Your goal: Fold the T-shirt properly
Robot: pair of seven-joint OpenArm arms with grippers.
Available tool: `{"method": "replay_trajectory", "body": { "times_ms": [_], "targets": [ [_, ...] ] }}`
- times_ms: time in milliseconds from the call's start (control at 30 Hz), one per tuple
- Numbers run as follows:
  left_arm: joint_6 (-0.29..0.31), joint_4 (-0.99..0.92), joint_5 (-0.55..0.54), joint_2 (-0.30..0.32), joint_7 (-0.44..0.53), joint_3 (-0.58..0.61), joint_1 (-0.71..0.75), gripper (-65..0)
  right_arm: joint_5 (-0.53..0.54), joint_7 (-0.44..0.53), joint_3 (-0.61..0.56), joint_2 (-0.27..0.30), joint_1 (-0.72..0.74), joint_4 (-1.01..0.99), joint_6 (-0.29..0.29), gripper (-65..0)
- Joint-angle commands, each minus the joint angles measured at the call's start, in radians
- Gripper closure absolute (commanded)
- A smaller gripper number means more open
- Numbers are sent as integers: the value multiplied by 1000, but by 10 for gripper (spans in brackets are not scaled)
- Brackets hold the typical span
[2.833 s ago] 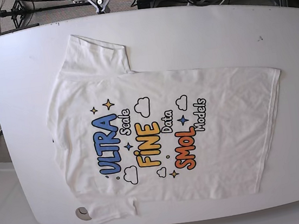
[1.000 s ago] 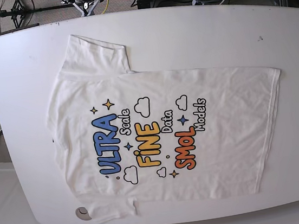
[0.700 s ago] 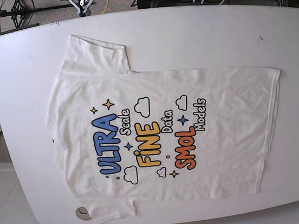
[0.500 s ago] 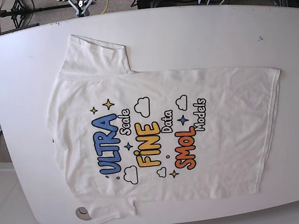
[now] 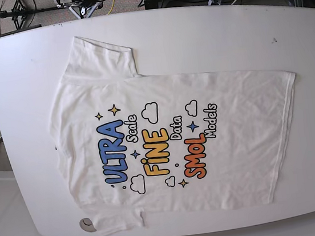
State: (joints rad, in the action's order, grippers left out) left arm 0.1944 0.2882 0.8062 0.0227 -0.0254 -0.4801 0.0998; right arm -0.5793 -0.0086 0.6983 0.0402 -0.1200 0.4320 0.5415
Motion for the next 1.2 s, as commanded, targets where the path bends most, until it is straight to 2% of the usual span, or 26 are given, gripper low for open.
{"method": "replay_trajectory", "body": {
  "times_ms": [0,200,400,600,667,867,1000,1167],
  "targets": [
    [-9,53,-7,12,12,33,19,0,-3,11,-1,-7,-31,45,1,-3],
    [4,121,-31,21,18,57,67,0,11,9,-28,-8,-79,114,6,-3],
    [71,208,-108,30,17,41,136,0,46,-6,-60,-4,-122,139,12,-2],
    [99,337,-223,55,12,31,216,0,121,-3,-80,9,-178,200,19,-2],
    [103,456,-341,84,19,25,275,0,176,9,-93,30,-243,281,22,-3],
    [115,617,-441,111,22,27,372,0,254,11,-103,47,-325,411,28,-1],
    [110,707,-427,101,46,30,415,0,321,1,-98,41,-396,540,32,0],
    [106,729,-395,102,60,36,432,0,355,-8,-103,37,-436,614,31,0]
  ]
}}
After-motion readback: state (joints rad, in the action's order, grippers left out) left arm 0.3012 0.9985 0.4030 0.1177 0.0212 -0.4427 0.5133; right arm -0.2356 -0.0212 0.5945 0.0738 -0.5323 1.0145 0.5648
